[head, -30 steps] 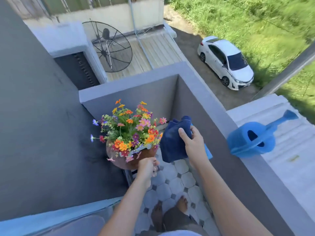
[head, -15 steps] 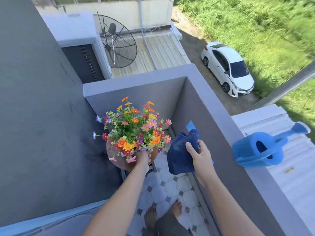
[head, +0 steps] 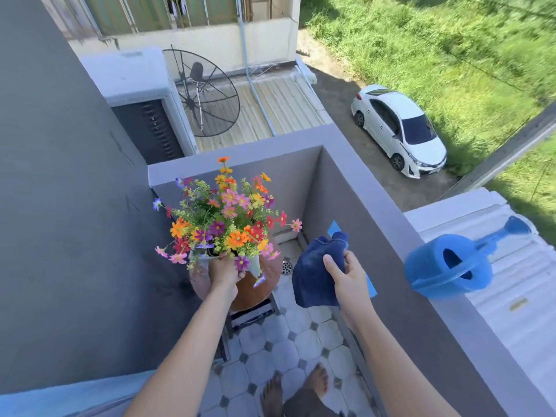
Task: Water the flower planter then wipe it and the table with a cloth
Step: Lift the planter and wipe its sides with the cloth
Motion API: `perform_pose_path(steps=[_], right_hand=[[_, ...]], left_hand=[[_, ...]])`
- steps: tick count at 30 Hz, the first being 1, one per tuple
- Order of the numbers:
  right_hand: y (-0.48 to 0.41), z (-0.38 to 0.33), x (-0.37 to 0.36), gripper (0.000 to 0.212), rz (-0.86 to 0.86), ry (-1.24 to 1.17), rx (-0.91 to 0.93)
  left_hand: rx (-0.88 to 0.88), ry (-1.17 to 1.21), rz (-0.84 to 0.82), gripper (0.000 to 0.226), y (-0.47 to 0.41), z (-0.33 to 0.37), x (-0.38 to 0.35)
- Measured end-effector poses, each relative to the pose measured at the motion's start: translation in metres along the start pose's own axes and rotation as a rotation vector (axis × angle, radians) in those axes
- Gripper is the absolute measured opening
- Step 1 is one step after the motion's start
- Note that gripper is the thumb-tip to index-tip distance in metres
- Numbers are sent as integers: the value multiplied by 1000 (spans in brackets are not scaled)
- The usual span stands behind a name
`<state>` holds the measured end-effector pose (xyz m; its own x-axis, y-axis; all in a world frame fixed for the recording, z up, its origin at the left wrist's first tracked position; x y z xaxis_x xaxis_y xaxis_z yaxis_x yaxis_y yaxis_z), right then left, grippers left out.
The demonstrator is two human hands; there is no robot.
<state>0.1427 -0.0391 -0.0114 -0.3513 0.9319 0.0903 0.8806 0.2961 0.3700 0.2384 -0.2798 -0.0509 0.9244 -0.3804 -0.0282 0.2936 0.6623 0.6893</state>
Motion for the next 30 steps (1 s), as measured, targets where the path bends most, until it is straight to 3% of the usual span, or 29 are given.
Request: perform_pose_path(steps=[2,7,11,13,18,20,24,26,27,30], right_hand=[[-1,-3,-8,3,20,-34,8],[6,-25,-31,33,52,-141,16],[21,-62,-61,20,-71,-164,189],[26,-79,-77,29,-110,-155,303],[13,-122,-80,15,2,-208,430],[-2,-146,-70,9,92,-218,465],[-40,-178,-62,28,177,-259,354],[-43,-184,-65,18,205,-235,278],[-36,-187,-68,11,207,-219,279],[-8,-187,-87,18,135,-141,426]], left_hand=[[-73,-34,-54,28,12,20,7],[-251,-149,-215,37,59,84,17],[-319,-201,-313,29,98,120,9],[-333,-217,-334,33,116,129,-2],[-404,-268,-371,39,144,140,-13],[-419,-254,-402,41,154,144,-11],[-347,-205,-413,37,167,151,-11],[-326,-151,-447,37,169,154,-16],[-322,-132,-446,37,170,158,-19],[-337,-86,-383,35,168,170,-27]])
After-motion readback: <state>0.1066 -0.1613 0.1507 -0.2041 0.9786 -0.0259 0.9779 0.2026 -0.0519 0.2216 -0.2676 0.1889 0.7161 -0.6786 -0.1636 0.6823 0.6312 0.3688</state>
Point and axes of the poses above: each hand's wrist, its own y-axis away from the middle knuckle, its own x-axis out of the back of the hand, z = x × y, the point moved 2 cm from there along -y, towards the middle knuckle, and after that the axes turned 1 degree about -x, right-handed, at the moved point
